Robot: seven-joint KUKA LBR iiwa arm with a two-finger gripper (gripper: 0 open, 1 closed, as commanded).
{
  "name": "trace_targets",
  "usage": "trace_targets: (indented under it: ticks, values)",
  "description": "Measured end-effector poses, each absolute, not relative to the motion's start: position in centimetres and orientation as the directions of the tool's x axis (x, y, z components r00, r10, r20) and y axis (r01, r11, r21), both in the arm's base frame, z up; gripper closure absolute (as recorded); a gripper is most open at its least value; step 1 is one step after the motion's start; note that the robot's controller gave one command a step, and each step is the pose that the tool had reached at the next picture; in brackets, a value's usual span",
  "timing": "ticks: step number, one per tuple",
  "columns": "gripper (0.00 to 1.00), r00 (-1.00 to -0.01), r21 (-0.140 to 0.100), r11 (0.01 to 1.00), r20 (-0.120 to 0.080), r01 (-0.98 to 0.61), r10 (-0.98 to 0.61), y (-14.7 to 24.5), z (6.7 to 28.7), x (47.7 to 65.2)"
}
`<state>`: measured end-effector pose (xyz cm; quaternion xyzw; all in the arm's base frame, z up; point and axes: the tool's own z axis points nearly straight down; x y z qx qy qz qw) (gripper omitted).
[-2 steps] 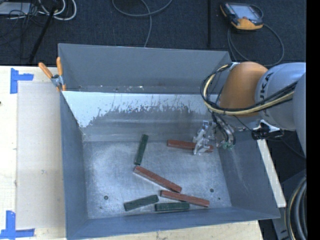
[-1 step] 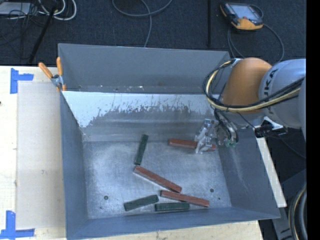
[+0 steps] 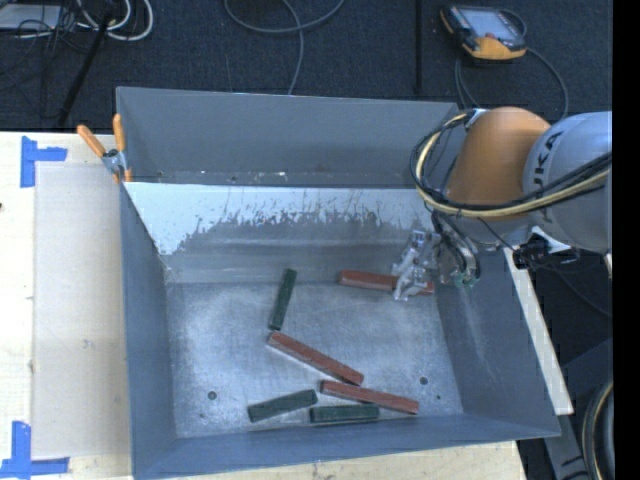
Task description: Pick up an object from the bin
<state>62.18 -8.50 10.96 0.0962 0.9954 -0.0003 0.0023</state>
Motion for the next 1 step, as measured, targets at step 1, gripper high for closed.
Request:
trace_targets:
  ticks: [1]
  values:
    - [1.0,-0.982,0.0,0.982,-0.006,0.191,0.191,-8.5,11.42,62.19]
